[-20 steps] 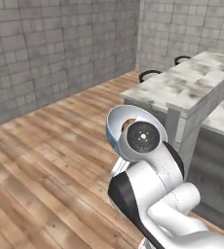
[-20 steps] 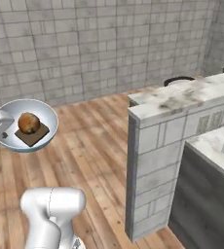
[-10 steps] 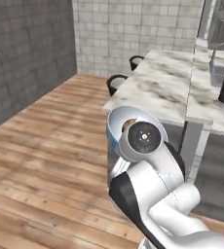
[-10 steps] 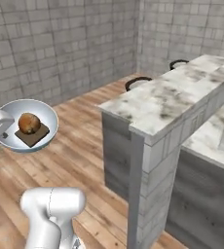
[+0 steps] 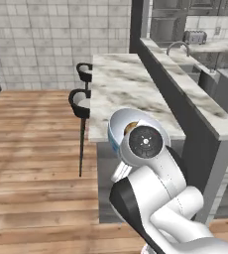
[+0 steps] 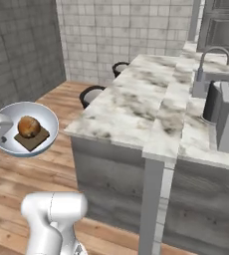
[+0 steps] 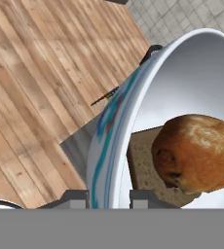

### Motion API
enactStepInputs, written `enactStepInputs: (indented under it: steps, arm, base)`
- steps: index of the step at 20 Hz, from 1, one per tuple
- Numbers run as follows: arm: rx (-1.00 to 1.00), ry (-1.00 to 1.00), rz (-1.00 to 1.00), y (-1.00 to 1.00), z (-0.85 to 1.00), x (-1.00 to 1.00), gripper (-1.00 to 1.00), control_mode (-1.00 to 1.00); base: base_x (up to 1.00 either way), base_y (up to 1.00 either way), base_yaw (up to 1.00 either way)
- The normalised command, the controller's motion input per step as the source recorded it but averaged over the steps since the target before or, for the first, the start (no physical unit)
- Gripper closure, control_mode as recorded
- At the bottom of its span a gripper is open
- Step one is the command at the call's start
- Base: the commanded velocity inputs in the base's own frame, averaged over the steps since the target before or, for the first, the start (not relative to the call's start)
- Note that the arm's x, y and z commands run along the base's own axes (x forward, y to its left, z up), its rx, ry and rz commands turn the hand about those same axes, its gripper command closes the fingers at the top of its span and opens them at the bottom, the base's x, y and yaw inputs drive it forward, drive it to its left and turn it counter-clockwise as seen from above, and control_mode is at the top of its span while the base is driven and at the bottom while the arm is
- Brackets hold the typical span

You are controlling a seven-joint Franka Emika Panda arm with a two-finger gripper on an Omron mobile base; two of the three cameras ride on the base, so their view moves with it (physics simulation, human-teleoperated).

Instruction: Pick up the heated bread from the toaster oven and place it in the bowl. Then move the bread bowl to the dining counter.

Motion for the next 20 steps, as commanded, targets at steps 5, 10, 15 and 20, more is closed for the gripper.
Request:
enactStepInputs:
  steps: [5,10,15,20]
  arm:
    - [0.00,0.00,0.00,0.00,0.00,0.00,1.00,1.00]
    - [0.00,0.00,0.00,0.00,0.00,0.00,1.00,1.00]
    - [0.00,0.00,0.00,0.00,0.00,0.00,1.00,1.00]
    - [0.00,0.00,0.00,0.00,0.00,0.00,1.00,1.00]
  base:
    - [0.50,-0.02,-0.48]
    - [0.51,-0.05,-0.31]
    - [0.99,0.03,-0.20]
    - [0.83,0.02,-0.11]
